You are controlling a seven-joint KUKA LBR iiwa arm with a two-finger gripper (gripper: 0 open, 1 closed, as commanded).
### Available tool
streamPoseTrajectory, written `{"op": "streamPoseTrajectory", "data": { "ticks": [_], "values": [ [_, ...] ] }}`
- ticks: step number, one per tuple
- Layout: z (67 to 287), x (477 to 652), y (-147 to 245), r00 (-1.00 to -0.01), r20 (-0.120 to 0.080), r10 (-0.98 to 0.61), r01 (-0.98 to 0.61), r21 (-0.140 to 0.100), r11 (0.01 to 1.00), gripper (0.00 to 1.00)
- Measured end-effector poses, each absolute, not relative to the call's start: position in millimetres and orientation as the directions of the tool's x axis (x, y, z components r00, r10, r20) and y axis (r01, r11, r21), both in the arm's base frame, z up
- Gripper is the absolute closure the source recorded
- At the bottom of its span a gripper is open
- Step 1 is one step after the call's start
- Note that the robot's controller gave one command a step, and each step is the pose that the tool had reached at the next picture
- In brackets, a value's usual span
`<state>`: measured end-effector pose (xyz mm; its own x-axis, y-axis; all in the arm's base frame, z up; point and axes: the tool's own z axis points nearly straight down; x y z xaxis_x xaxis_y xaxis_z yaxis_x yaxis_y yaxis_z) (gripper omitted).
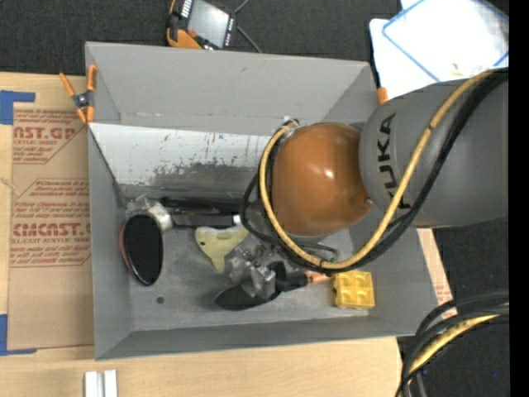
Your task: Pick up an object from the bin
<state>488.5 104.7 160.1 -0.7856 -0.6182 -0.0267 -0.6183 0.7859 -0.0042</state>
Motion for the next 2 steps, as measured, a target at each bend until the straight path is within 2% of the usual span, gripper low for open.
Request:
{"op": "streamPoseTrajectory", "data": {
  "ticks": [1,2],
  "values": [
    [206,489.1,154,-0.903,-0.030,-0.429,-0.430,0.005,0.903,1.00],
    [172,493.0,107,-0.803,-0.020,-0.595,-0.596,-0.003,0.803,1.00]
  ]
}}
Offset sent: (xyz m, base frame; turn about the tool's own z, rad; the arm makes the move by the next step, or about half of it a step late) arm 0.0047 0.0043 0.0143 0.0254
